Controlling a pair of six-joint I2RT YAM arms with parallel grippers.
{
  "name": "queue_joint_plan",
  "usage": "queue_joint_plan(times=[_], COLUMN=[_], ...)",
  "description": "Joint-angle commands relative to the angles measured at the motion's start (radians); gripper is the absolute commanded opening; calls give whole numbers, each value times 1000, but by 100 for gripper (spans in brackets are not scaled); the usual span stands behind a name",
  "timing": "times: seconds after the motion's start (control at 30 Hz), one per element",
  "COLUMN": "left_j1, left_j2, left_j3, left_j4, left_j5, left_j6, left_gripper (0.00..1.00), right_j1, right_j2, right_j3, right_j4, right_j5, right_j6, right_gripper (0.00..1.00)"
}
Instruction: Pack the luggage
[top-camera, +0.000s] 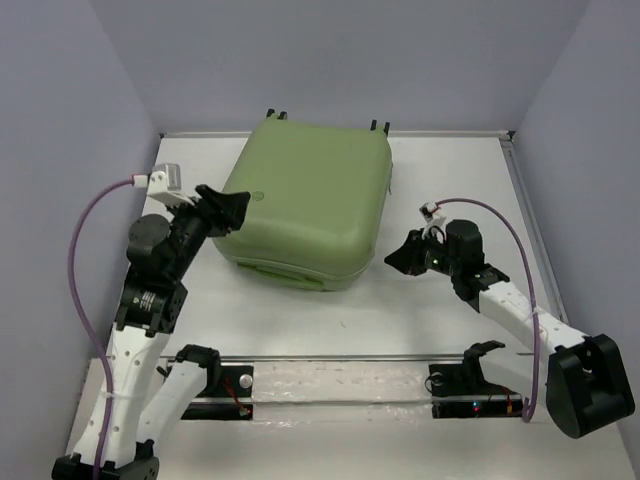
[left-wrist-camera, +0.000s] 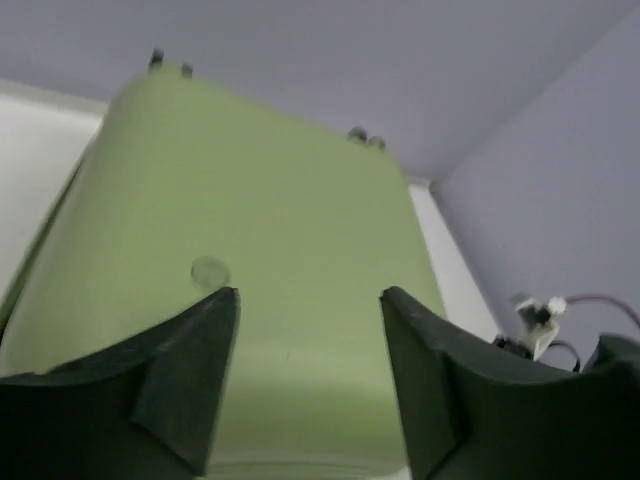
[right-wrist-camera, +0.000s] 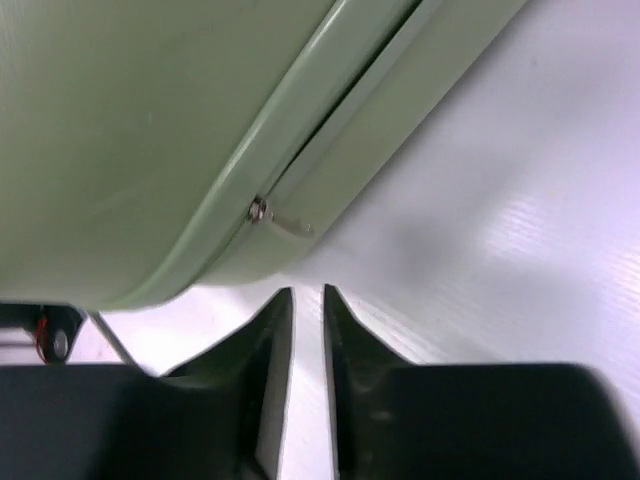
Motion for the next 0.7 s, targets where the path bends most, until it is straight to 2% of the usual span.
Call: queue_joint_plan(times=[0.0,0.03,0.1,0.2,0.3,0.4,0.67], left_j1=[-35,-35,-35,-53,-70,-77,-93], left_j2=[-180,-229,-338,-380,-397,-408,-334], left_j3=[-231,-253,-309,-391,-500,-598,-630], left_j4=[-210,-238,-313,-353,-263,-232,-143], left_j5=[81,91,138,199,298,304,341], left_j6=[-30,-47,-84,-137,-229,-249,-272], left_gripper=[55,39,35,34,36,39,44], right_j1=[2,2,2,2,2,2,2], right_j2=[-25,-18,22,93,130,165,284], right_j3=[-38,-44,-56,-53,-66,-76,-58], right_j4=[134,155,223,266,356,464,651], right_j5=[-113,-120,-142,-172,-205,-208,-329], right_j6=[-45,-48,-70,-113,-140,-179,-170], right_gripper=[38,41,46,49,52,53,53])
